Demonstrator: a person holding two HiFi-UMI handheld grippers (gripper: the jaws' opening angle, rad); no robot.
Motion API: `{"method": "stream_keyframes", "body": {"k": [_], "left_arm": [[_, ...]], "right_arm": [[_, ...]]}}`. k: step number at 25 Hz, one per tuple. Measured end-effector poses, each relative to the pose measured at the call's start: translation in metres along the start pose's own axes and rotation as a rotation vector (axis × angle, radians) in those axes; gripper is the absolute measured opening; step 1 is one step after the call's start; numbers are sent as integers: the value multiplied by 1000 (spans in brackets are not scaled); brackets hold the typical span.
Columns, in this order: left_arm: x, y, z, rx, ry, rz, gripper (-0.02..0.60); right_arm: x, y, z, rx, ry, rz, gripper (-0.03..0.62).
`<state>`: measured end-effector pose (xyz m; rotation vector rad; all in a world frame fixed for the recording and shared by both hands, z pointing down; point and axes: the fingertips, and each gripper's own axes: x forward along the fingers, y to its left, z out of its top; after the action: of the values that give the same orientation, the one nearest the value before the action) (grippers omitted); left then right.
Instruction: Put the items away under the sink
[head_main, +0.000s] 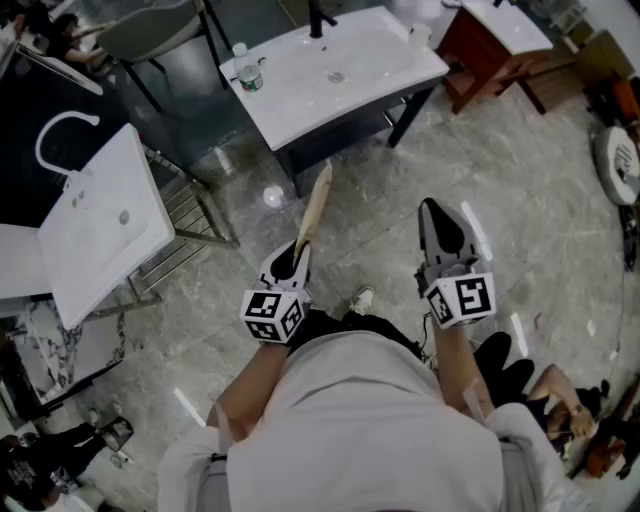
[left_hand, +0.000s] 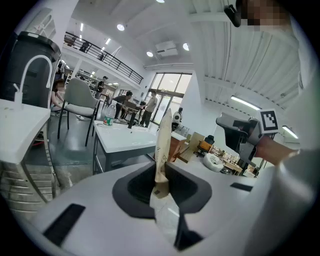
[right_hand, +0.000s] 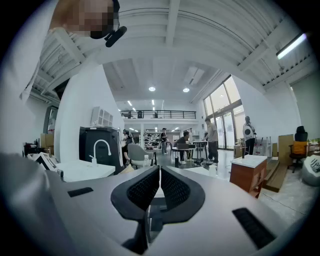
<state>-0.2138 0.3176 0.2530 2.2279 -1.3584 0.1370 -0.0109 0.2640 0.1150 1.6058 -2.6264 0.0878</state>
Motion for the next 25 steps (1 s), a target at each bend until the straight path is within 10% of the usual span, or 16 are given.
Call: {"method": "stream_keyframes", "body": {"k": [25], "left_arm": [[16,-29,11,6,-53,83,54]], "right_arm": [[-7,-22,11,3,-35,113,41]]}}
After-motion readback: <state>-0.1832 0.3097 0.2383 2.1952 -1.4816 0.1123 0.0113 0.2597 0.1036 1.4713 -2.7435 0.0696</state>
